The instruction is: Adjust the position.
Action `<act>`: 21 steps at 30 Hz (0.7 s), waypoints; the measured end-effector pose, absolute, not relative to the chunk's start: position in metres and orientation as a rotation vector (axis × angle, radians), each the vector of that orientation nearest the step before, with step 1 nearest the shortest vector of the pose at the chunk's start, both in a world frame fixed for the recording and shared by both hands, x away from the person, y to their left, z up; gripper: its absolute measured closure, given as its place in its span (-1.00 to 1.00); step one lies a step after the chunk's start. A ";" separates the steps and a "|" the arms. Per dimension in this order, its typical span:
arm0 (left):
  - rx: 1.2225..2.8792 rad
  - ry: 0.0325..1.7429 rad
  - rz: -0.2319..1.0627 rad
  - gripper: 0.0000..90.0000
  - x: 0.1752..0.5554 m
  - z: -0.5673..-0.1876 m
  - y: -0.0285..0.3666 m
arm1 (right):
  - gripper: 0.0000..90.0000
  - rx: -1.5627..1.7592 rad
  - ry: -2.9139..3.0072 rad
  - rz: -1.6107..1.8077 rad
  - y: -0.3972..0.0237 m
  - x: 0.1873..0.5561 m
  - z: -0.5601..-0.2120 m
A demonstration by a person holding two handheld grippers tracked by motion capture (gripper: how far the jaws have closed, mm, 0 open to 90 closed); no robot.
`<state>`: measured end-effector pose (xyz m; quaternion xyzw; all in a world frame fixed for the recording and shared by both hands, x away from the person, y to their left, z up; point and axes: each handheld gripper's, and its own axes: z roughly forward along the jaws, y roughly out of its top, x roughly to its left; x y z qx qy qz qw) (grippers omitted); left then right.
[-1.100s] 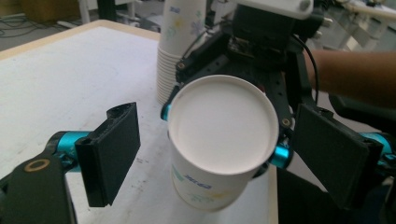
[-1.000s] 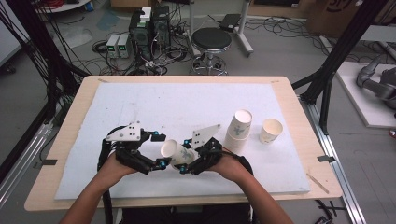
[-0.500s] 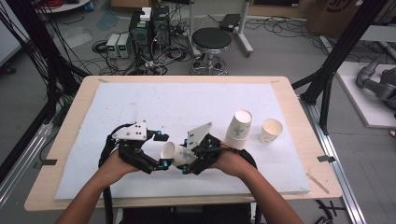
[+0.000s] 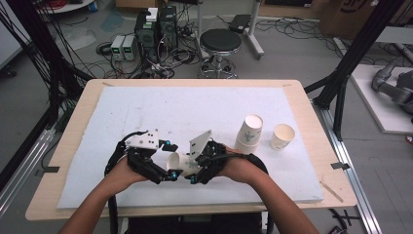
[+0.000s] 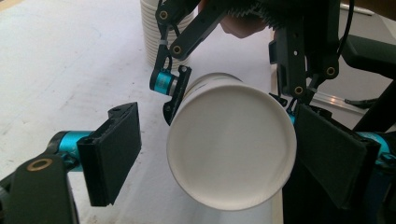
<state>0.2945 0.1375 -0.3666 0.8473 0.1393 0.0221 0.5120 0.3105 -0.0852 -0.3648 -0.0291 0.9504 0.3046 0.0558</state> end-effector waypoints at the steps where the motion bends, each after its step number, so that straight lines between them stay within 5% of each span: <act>1: 2.043 0.333 0.050 -0.62 0.294 -0.367 0.137 | -0.27 -0.086 2.885 0.914 -0.085 0.310 -0.365; 15: 2.089 0.274 0.006 -0.23 0.294 -0.371 0.130 | -0.27 -0.101 2.921 0.845 -0.084 0.306 -0.368; 21: 2.049 0.300 0.017 -0.21 0.294 -0.372 0.133 | -0.48 -0.060 2.899 0.902 -0.088 0.307 -0.365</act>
